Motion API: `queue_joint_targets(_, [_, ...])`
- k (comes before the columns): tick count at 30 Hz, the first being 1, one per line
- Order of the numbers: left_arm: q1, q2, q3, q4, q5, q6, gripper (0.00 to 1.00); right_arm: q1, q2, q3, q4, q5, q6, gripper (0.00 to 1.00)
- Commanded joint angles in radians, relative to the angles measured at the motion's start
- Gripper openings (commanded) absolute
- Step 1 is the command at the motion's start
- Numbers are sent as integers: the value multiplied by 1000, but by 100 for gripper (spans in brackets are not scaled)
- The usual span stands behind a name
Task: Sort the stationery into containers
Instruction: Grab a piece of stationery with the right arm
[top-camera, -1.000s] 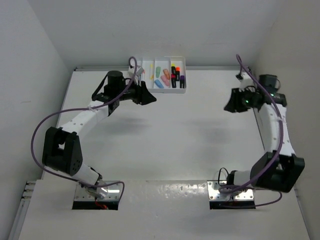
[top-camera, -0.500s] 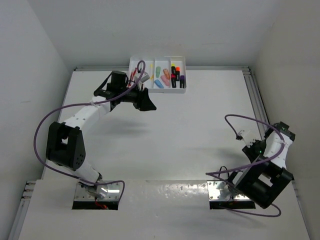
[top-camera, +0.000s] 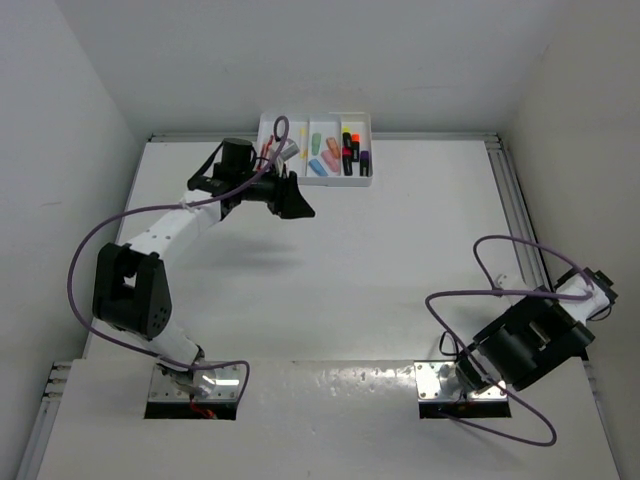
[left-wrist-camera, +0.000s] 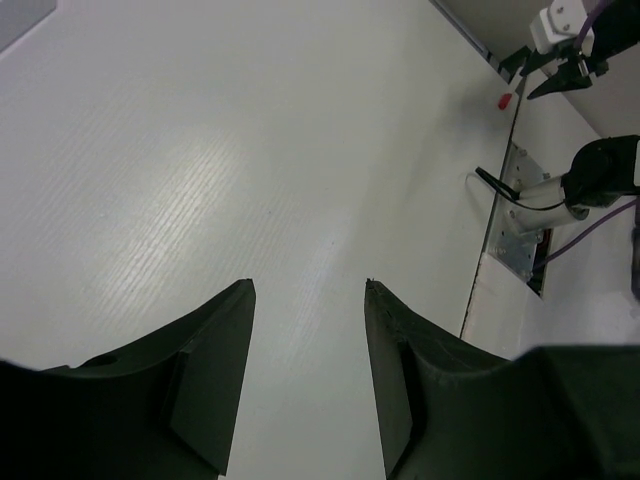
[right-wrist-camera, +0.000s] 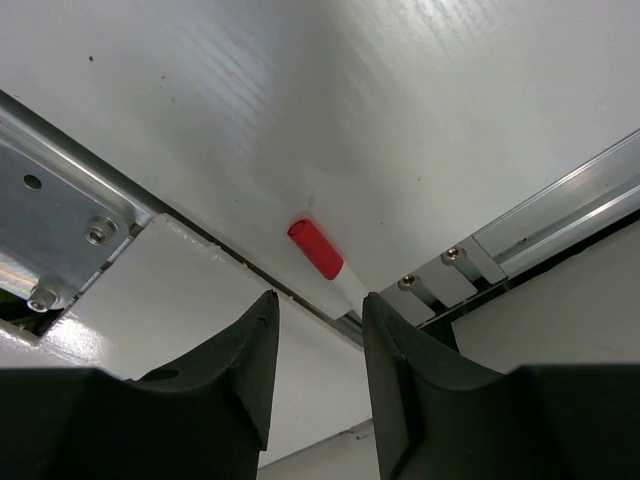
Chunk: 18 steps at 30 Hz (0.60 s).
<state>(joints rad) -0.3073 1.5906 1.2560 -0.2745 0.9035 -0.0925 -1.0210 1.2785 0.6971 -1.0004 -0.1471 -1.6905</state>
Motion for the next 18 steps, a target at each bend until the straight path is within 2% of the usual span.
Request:
queue_joint_targets(1, [-3,25,56,55,35,-36,54,-42,21,-25,42,-40,-107,38])
queue_joint_targets(10, [-9,39,66,70,40,-55,55,-94,114,-44,137,-31,-141,37])
queue_joint_targets(18, [-10,40,65,74,29,-64,56,-100,113,-188,299,-20,-227,32])
